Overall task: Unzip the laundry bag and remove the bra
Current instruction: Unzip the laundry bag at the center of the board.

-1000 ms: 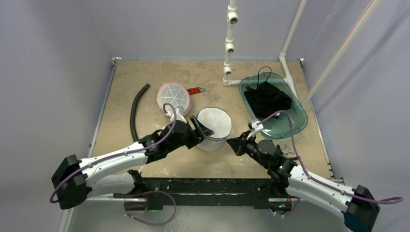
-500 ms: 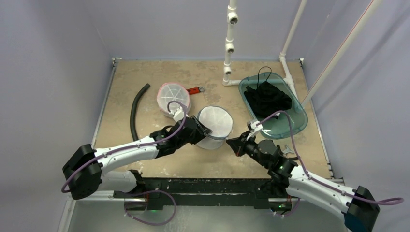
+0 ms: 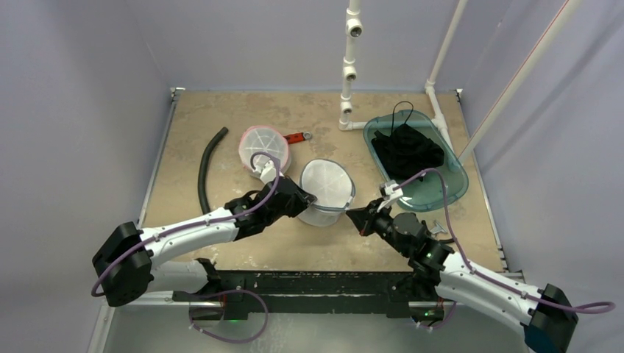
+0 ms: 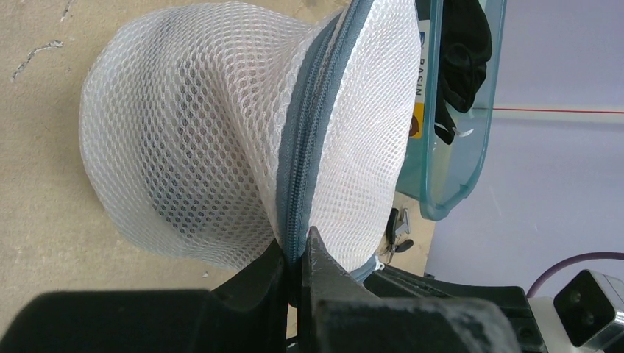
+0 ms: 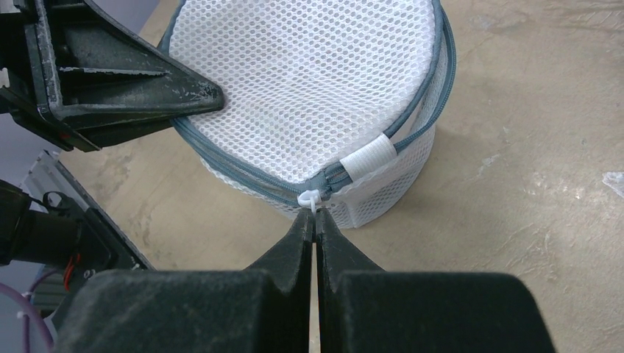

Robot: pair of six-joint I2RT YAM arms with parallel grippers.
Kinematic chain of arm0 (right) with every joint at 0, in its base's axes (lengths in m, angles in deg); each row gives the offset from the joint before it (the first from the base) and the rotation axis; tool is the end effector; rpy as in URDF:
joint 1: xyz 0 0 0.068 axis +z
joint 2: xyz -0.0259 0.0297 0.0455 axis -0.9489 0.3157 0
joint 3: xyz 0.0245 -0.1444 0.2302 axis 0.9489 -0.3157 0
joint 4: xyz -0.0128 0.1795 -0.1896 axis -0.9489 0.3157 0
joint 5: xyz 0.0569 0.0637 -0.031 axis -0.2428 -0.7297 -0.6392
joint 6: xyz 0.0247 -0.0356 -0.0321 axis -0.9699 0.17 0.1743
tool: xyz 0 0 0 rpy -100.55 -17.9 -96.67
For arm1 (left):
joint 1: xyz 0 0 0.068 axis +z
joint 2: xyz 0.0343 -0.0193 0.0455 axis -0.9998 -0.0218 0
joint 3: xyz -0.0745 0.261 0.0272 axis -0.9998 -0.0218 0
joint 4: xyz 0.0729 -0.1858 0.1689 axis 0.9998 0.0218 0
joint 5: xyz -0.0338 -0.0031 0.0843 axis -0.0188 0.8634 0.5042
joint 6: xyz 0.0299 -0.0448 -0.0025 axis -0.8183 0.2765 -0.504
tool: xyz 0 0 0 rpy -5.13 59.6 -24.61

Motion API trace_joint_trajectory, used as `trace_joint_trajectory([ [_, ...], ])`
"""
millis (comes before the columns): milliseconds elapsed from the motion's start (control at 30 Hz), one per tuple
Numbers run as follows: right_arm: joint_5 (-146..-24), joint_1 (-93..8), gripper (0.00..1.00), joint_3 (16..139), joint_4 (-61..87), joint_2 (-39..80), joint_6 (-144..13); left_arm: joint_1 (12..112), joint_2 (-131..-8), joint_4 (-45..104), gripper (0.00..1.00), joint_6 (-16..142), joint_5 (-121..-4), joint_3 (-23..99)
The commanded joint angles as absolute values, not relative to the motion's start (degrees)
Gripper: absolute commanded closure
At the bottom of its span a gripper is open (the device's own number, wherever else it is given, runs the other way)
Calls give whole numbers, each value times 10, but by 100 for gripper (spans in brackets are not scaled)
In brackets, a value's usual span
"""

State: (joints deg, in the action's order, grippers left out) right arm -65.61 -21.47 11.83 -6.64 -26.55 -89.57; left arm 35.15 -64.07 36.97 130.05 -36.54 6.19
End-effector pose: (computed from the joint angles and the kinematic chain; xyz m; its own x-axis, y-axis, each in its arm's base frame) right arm 0.1066 0.1168 0.2063 -0.3728 0.3395 -0.8636 -0.5084 0.7039 0.4961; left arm 0.1634 -0.2032 0.2305 -0.6732 -0.6610 -0.3314 -0.2144 0.6035 -0.7680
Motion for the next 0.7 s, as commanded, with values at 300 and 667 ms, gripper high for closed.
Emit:
trace_joint_trajectory([
  [300, -578, -217, 100, 153, -16, -244, -937, 363, -620, 358, 100, 1277, -355, 37],
  [667, -661, -217, 11, 226, 64, -262, -903, 363, -571, 371, 43, 1196, -391, 59],
])
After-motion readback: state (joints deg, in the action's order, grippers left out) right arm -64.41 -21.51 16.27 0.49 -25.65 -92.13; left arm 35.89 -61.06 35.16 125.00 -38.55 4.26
